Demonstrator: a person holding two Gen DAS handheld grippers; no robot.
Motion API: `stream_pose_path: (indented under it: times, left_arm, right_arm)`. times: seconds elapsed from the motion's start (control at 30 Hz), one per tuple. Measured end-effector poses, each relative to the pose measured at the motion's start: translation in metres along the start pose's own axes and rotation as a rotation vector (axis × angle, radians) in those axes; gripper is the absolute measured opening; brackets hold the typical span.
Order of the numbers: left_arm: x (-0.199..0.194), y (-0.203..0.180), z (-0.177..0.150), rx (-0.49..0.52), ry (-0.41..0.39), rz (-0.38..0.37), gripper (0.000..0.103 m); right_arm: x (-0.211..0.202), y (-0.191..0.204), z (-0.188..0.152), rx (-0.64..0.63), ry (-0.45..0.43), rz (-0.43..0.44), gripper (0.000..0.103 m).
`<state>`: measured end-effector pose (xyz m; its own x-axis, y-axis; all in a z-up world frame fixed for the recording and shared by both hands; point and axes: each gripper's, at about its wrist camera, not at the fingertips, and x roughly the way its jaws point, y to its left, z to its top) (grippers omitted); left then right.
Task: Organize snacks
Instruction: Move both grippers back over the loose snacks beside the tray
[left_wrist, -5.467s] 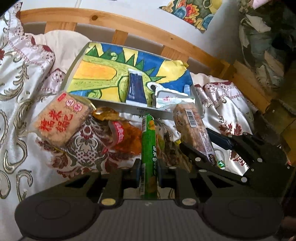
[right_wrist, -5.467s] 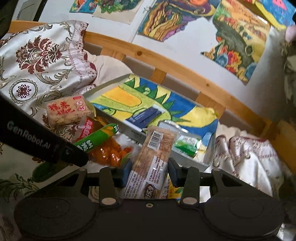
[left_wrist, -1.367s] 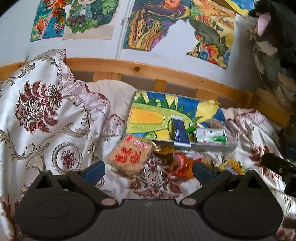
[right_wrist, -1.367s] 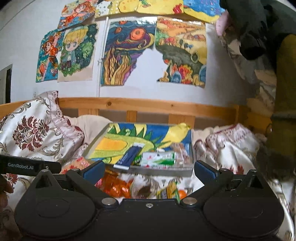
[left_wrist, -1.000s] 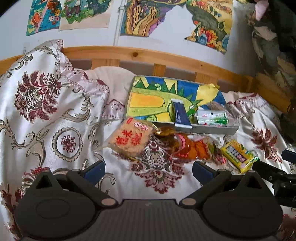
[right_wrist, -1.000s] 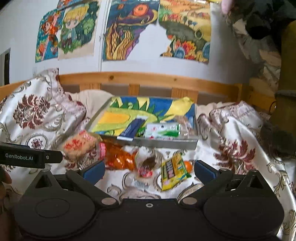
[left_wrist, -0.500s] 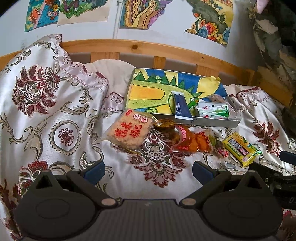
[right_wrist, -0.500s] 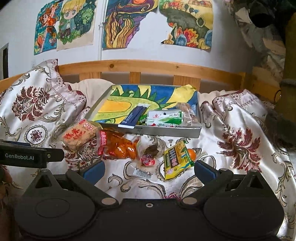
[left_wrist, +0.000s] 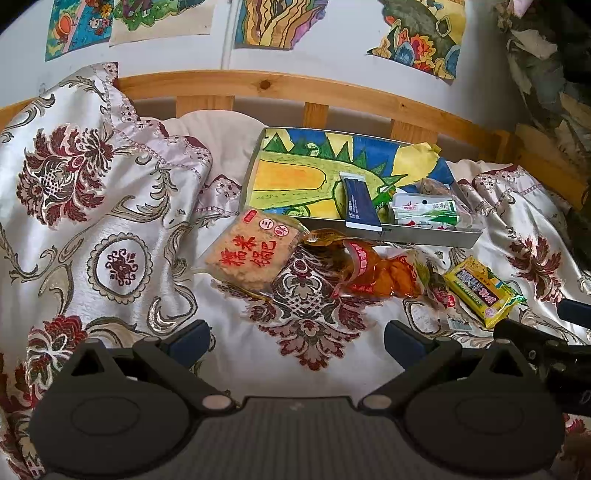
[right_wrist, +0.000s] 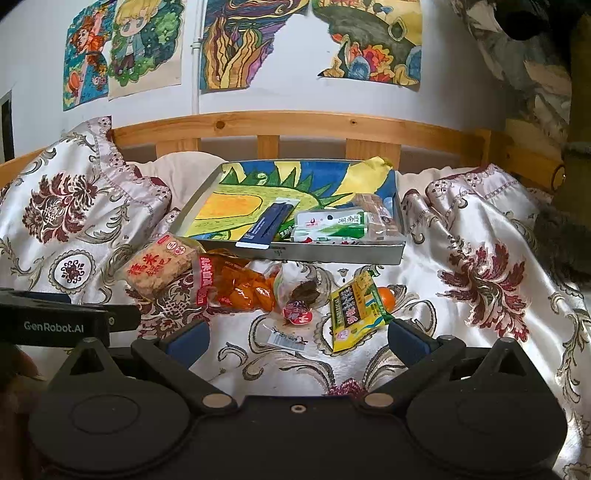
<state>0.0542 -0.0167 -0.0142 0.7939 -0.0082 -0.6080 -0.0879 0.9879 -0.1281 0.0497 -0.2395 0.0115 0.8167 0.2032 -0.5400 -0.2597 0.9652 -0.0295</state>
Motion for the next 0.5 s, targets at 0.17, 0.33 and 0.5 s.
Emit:
stream_pose_path:
  times: [0.17,0.33,0.5]
  left_arm:
    - [0.008,-0.005,0.002,0.009,0.01,-0.001,0.102]
    - [0.019,-0.008,0.006,0.005,0.023,0.001,0.102]
    - [0.032,-0.013,0.011,0.01,0.024,-0.007,0.102]
  right_arm:
    - [0.003,-0.002,0.004,0.002,-0.002,0.002,0.102]
    - [0.007,-0.006,0.01,0.0,-0.012,0.004,0.102]
    - [0.011,-0.012,0.017,-0.005,-0.03,-0.002,0.102]
